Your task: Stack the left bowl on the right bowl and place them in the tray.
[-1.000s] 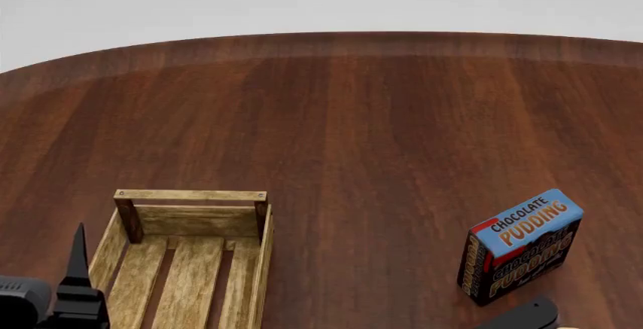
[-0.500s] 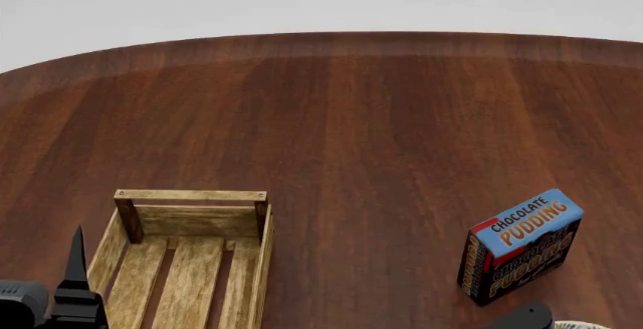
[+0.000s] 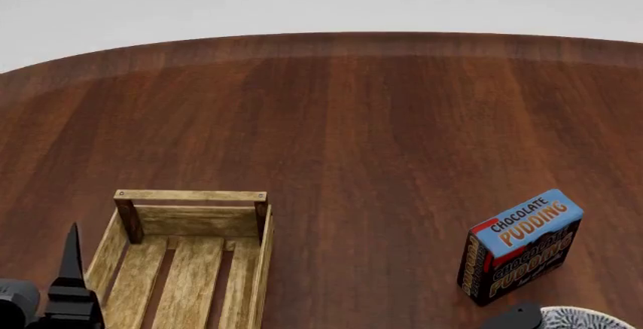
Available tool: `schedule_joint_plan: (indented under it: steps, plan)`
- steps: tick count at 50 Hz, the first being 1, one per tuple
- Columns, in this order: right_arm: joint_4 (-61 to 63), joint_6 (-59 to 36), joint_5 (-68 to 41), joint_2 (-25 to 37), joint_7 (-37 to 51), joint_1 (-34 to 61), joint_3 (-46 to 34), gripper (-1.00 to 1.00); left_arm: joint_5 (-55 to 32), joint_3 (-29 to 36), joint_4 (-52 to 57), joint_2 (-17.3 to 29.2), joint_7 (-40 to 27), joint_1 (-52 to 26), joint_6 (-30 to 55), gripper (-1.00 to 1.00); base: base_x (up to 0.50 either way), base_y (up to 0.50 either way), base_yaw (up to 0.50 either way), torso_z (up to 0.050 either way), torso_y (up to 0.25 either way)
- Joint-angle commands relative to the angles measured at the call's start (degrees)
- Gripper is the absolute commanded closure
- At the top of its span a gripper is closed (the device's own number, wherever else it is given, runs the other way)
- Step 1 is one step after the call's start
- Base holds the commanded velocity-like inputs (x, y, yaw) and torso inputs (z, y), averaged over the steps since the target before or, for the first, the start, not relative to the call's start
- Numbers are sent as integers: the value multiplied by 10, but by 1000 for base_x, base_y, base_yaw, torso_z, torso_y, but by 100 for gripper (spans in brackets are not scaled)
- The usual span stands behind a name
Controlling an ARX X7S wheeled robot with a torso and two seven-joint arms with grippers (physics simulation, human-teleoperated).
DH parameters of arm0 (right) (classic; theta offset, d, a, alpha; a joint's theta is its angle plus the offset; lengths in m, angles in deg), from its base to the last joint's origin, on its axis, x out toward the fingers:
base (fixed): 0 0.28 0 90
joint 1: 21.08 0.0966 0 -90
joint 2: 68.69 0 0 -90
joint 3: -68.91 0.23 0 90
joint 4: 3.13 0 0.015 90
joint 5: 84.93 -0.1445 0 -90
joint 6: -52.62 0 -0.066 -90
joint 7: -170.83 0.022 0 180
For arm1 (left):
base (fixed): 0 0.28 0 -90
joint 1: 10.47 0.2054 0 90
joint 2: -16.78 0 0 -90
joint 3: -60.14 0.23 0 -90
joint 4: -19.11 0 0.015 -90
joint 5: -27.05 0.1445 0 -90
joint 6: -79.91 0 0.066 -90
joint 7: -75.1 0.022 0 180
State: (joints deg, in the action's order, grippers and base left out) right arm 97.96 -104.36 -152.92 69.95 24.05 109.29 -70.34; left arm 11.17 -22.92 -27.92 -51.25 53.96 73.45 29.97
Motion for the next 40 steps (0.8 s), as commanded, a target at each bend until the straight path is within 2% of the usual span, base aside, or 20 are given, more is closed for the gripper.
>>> schedule_joint_plan:
  steps: [1, 15, 27, 40]
  plan:
    - [101, -52, -92, 21, 86, 20, 34, 100, -9, -9, 10, 2, -1, 0, 3, -100, 0, 0, 0, 0, 0]
    - [179, -110, -256, 29, 238, 78, 59, 100, -12, -10, 15, 4, -4, 8, -4, -100, 0, 0, 0, 0, 0]
    - [200, -135, -395, 10, 361, 162, 19, 100, -17, -16, 23, 6, -6, 12, -4, -100, 0, 0, 0, 0, 0]
    - [200, -137, -492, -16, 443, 251, -41, 100, -25, -24, 29, 9, -7, 15, -5, -100, 0, 0, 0, 1, 1]
